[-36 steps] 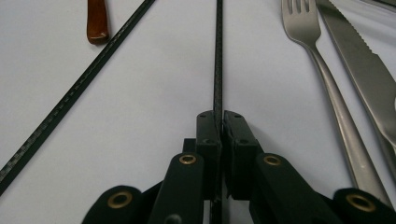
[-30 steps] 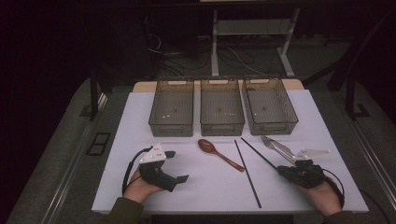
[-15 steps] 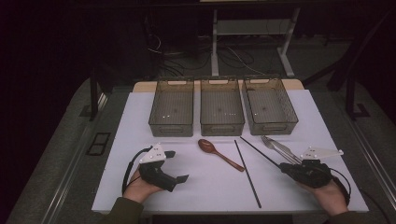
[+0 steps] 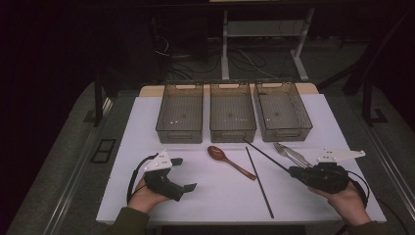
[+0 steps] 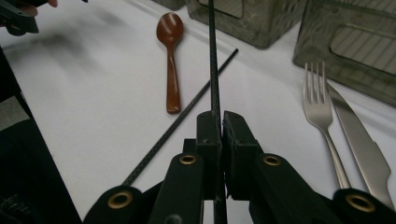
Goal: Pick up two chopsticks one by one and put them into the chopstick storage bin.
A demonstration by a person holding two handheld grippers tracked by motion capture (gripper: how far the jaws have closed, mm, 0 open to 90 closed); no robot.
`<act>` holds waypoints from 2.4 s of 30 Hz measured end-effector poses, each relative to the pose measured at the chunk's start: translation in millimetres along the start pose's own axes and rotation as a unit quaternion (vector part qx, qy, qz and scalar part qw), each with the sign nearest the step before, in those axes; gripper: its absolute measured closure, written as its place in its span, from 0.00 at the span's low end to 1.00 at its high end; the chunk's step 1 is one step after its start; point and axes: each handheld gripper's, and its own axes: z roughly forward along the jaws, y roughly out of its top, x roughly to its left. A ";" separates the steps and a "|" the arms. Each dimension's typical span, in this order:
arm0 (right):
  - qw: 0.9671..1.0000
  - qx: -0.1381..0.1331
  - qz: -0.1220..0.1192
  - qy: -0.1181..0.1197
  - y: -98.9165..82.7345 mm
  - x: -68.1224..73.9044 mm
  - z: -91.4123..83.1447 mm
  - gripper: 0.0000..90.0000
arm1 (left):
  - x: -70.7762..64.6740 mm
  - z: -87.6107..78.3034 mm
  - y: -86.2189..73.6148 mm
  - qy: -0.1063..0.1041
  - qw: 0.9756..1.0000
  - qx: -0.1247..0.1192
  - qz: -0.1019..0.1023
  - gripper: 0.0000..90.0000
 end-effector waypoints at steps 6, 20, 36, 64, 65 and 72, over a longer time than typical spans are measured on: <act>1.000 -0.006 -0.010 0.005 17.1 1.6 6.8 0.94 | 1.1 -3.7 -0.9 0.002 1.000 -0.008 -0.004 0.00; 1.000 -0.015 -0.018 0.005 53.2 -1.9 33.9 0.94 | -0.2 1.4 -4.5 -0.005 1.000 -0.003 0.002 0.00; 1.000 -0.006 -0.030 0.008 85.7 1.3 66.0 0.94 | 0.5 3.0 -4.0 -0.007 1.000 -0.005 0.006 0.00; 0.999 0.008 -0.040 -0.011 162.4 22.2 135.0 0.94 | 0.1 3.3 -1.6 -0.005 1.000 -0.013 0.001 0.00; 0.999 0.008 -0.040 -0.014 164.5 22.4 137.9 0.94 | 0.1 3.3 -1.6 -0.005 1.000 -0.014 0.000 0.00; 0.999 0.017 -0.031 -0.018 182.9 24.9 164.9 0.94 | 0.0 3.3 -1.1 -0.006 1.000 -0.015 0.001 0.00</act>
